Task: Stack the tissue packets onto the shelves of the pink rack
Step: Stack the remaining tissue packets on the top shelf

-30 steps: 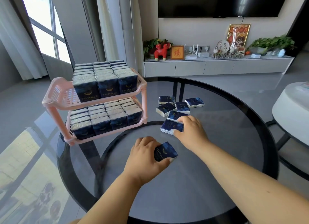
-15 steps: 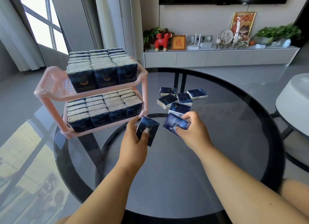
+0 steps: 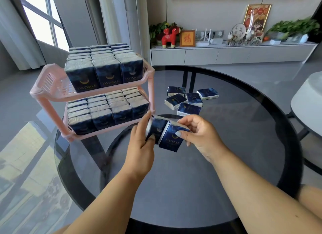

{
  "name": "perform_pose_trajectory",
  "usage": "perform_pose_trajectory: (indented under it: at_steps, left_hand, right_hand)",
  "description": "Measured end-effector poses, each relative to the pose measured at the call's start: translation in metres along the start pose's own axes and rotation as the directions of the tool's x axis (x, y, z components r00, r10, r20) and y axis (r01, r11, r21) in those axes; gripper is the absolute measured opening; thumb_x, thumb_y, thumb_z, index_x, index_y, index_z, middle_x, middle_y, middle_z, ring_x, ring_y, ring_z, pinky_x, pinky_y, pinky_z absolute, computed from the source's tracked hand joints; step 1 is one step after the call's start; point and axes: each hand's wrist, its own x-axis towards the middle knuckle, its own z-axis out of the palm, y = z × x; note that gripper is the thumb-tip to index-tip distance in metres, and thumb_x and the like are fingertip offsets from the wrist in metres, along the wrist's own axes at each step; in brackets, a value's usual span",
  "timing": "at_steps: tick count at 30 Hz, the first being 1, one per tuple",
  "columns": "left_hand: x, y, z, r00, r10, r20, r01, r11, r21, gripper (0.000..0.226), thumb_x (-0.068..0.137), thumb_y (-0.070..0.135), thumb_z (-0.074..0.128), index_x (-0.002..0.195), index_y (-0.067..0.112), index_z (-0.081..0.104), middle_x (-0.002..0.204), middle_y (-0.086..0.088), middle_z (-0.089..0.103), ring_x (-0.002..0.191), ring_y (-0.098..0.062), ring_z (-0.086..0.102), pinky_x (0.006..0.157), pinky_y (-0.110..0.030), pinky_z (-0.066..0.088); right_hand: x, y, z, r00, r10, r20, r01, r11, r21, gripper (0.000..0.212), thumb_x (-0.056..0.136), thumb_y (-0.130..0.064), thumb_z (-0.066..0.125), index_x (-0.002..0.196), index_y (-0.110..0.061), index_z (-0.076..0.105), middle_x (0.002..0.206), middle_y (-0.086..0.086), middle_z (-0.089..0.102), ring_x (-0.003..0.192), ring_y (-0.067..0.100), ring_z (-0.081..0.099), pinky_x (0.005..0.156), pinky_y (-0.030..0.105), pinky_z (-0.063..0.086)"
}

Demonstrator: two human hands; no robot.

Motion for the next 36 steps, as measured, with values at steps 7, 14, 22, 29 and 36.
perform_pose_trajectory:
  at_steps: [7,14,22,29,36]
  left_hand:
    - [-0.003,0.004,0.006,0.996,0.026,0.080,-0.039,0.983,0.177,0.047,0.081,0.022,0.072,0.117,0.036,0.046,0.114,0.011,0.052,0.110,-0.009,0.052,0.093,-0.029,0.048]
    - [-0.002,0.009,0.003,0.996,-0.021,-0.092,0.039,0.978,0.206,0.040,0.075,0.032,0.068,0.110,0.030,0.048,0.101,0.021,0.047,0.112,-0.012,0.040,0.091,-0.027,0.035]
    - [0.001,0.009,0.002,0.987,-0.118,-0.112,0.128,0.988,0.087,0.041,0.080,0.014,0.074,0.110,0.031,0.051,0.092,0.012,0.068,0.071,-0.001,0.062,0.067,-0.020,0.050]
    - [0.005,0.005,0.001,0.980,-0.162,-0.115,0.168,0.985,0.043,0.040,0.083,0.014,0.072,0.105,0.036,0.047,0.080,0.009,0.065,0.065,-0.013,0.062,0.063,-0.029,0.052]
    - [0.007,0.007,-0.001,0.971,-0.194,-0.138,0.192,0.981,-0.032,0.038,0.084,0.012,0.071,0.111,0.026,0.049,0.088,0.014,0.062,0.060,-0.011,0.063,0.052,-0.024,0.050]
  right_hand:
    - [0.003,0.005,-0.001,0.993,-0.102,-0.066,0.097,0.992,-0.078,0.021,0.078,-0.034,0.074,0.091,-0.024,0.062,0.093,-0.002,0.064,0.083,0.012,0.061,0.073,0.030,0.053]
    - [0.036,0.002,-0.025,0.922,0.002,-0.387,-0.263,0.737,-0.623,0.041,0.083,-0.030,0.065,0.119,-0.015,0.052,0.118,0.001,0.053,0.112,0.022,0.050,0.088,0.029,0.041]
    - [0.071,0.012,-0.023,0.970,0.043,-0.241,-0.237,0.415,-0.878,0.064,0.078,-0.048,0.068,0.132,-0.027,0.042,0.136,-0.001,0.045,0.119,0.027,0.038,0.091,0.034,0.036]
    - [0.056,-0.003,-0.015,0.918,0.250,-0.308,-0.325,0.919,-0.225,0.023,0.094,-0.040,0.044,0.100,-0.020,0.055,0.093,0.010,0.062,0.067,0.017,0.053,0.053,0.026,0.035]
    - [0.023,-0.003,-0.009,0.948,0.316,-0.034,-0.288,0.899,0.329,0.036,0.091,-0.042,0.049,0.104,-0.010,0.062,0.083,0.015,0.069,0.057,0.018,0.058,0.041,0.022,0.032]
